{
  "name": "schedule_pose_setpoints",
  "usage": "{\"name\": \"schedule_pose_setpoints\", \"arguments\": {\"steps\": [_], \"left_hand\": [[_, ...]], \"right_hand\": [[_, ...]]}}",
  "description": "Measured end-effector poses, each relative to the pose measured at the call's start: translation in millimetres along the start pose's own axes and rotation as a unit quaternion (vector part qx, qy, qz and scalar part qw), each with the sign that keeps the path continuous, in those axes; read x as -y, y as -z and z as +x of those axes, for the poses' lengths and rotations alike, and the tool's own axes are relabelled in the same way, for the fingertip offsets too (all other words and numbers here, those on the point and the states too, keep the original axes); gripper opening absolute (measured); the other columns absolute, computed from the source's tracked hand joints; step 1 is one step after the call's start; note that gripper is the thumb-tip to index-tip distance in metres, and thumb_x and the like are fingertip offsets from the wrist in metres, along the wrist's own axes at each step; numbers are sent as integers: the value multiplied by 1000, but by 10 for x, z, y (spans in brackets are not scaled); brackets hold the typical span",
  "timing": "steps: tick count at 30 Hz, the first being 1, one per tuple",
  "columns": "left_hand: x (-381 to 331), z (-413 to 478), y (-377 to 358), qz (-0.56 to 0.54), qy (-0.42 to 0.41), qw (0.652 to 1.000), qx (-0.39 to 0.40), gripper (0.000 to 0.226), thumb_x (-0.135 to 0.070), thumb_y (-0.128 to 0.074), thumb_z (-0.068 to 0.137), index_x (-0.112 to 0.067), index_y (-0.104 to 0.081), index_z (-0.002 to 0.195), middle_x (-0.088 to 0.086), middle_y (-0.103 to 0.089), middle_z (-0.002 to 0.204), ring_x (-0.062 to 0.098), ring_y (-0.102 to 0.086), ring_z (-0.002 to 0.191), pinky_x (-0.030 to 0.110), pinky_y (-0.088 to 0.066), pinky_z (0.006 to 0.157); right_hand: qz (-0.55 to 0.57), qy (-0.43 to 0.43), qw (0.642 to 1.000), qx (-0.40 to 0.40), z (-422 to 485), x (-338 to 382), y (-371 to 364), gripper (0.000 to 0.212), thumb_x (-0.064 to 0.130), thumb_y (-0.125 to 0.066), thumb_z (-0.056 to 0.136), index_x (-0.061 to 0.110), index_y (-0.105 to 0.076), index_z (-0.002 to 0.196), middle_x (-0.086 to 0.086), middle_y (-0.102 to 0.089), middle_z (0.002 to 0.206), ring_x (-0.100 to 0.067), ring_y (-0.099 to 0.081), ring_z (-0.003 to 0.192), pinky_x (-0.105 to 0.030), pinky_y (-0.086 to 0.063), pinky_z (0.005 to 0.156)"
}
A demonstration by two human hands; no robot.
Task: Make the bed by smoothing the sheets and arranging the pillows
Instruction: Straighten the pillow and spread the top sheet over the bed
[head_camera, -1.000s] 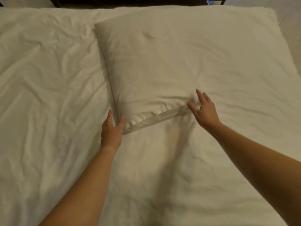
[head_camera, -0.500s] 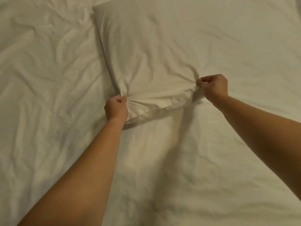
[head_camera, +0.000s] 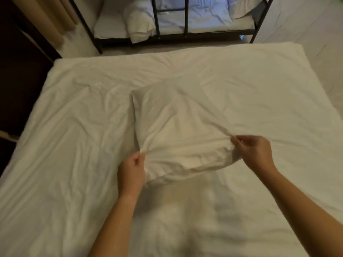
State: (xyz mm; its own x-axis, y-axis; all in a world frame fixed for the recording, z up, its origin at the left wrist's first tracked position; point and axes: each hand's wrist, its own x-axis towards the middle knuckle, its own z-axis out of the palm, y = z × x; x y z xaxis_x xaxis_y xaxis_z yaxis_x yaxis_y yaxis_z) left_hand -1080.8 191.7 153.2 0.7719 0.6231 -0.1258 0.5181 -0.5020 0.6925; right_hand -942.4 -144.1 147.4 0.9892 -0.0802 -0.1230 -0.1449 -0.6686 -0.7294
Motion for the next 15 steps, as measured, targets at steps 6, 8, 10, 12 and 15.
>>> {"name": "schedule_pose_setpoints", "arguments": {"steps": [6,8,10,12,15], "left_hand": [[859,-1286,-243,14,94,994,58,25,-26,-63,101,-9,-75,87,11,-75,81,25,-68,72,39,-47,63],[1099,-1513,-331,16,115,990,79,23,-26,-64,100,-9,-77,92,11,-76,86,30,-72,81,37,-48,65],[1294,-1621,-413,36,134,985,99,21,-25,-64,100,-10,-78,95,11,-77,92,31,-73,86,36,-50,67],[1482,-1646,-482,76,144,978,133,21,-24,-61,101,-13,-78,95,10,-78,96,31,-72,89,35,-51,69],[1629,-1554,-515,111,160,966,173,24,-23,-59,100,-21,-79,112,3,-77,113,25,-71,104,32,-55,84]], "right_hand": [[-65,-59,994,59,-1195,-782,-14,17,34,-75,90,21,-83,99,0,-79,90,-19,-74,90,-29,-51,74],[-62,-84,991,89,-1472,-978,-53,13,33,-73,92,25,-82,98,10,-77,79,-13,-72,83,-31,-53,74],[-75,-104,984,123,-1625,-1151,-123,14,33,-68,96,28,-82,97,15,-74,71,-8,-69,80,-33,-53,74],[-117,-120,976,142,-1660,-1306,-209,18,34,-63,99,30,-80,104,11,-78,87,-15,-70,91,-34,-51,75],[-191,-132,960,155,-1554,-1382,-327,22,40,-60,98,35,-78,108,7,-76,110,-21,-69,103,-34,-53,79]]}}
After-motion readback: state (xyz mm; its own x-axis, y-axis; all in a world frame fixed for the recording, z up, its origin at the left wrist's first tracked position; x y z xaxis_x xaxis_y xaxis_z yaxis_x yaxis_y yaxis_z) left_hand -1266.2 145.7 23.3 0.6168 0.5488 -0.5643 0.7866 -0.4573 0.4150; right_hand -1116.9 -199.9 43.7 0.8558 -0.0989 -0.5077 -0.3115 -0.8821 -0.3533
